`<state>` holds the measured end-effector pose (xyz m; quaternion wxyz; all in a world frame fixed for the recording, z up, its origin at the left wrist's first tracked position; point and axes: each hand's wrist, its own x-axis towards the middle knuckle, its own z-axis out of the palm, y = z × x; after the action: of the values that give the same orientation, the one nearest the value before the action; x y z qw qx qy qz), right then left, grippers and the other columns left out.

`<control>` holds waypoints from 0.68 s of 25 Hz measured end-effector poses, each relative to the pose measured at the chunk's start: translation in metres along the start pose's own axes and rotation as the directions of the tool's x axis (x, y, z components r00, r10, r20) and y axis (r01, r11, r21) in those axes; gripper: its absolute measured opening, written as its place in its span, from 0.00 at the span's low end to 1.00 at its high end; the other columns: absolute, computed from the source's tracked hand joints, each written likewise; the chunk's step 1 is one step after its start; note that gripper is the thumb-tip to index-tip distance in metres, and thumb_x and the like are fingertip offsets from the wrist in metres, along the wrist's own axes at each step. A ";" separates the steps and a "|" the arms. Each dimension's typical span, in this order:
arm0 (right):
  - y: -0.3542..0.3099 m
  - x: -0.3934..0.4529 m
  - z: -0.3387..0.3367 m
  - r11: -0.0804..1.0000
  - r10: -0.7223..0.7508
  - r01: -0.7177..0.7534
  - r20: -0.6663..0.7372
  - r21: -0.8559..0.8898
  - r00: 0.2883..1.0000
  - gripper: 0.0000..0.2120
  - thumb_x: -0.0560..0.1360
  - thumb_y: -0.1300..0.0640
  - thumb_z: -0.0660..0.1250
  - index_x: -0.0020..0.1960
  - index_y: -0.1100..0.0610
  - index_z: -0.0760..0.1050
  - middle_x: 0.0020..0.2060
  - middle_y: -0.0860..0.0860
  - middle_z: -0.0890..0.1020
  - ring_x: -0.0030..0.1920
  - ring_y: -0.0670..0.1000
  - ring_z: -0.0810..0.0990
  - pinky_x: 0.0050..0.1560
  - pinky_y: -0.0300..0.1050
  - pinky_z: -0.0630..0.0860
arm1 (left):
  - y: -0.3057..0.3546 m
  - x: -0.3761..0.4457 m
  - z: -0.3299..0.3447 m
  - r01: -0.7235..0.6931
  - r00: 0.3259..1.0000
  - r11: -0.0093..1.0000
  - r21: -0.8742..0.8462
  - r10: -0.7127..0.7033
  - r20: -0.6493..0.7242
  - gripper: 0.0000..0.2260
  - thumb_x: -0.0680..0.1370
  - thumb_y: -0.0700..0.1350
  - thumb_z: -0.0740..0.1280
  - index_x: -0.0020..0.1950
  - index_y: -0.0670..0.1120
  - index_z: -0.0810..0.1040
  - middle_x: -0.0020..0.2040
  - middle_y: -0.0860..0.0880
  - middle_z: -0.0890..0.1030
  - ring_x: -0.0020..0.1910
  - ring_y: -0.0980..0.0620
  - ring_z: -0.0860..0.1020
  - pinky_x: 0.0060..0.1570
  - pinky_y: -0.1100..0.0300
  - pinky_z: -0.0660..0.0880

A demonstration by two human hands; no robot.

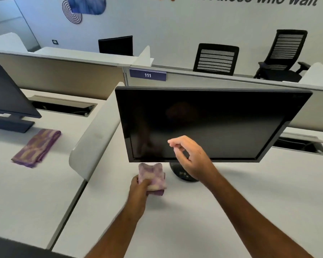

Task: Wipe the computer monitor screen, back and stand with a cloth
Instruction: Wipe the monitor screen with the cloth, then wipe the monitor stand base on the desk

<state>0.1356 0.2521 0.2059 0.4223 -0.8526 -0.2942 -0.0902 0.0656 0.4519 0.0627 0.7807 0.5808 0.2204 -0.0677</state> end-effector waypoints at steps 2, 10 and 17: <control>0.032 -0.044 0.019 0.943 0.311 -0.314 0.046 0.107 0.949 0.13 0.83 0.57 0.65 0.67 0.52 0.75 0.59 0.46 0.79 0.60 0.46 0.79 0.60 0.42 0.77 | -0.005 -0.001 0.017 0.073 0.997 0.997 -0.016 -0.073 0.001 0.13 0.82 0.39 0.69 0.67 0.44 0.77 0.59 0.42 0.85 0.57 0.41 0.85 0.51 0.50 0.83; 0.080 -0.143 0.044 0.055 0.697 -0.646 0.434 0.761 0.571 0.21 0.82 0.52 0.68 0.72 0.59 0.73 0.64 0.58 0.82 0.65 0.58 0.81 0.70 0.58 0.74 | -0.037 -0.010 0.082 0.107 0.968 0.987 0.119 -0.131 0.212 0.17 0.80 0.42 0.73 0.67 0.44 0.76 0.61 0.41 0.85 0.59 0.42 0.85 0.59 0.46 0.82; 0.120 -0.162 0.021 0.170 0.920 -0.675 0.130 0.718 0.369 0.17 0.76 0.61 0.75 0.64 0.57 0.79 0.52 0.53 0.88 0.52 0.55 0.87 0.53 0.51 0.84 | -0.069 0.018 0.049 -0.188 0.981 0.658 0.729 0.168 0.101 0.24 0.83 0.52 0.68 0.77 0.49 0.69 0.74 0.50 0.73 0.72 0.49 0.72 0.72 0.56 0.68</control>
<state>0.0717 0.1430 0.0476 0.7194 -0.6260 0.2766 0.1188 0.0702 0.3869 0.0059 0.4870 0.8630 0.1070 -0.0813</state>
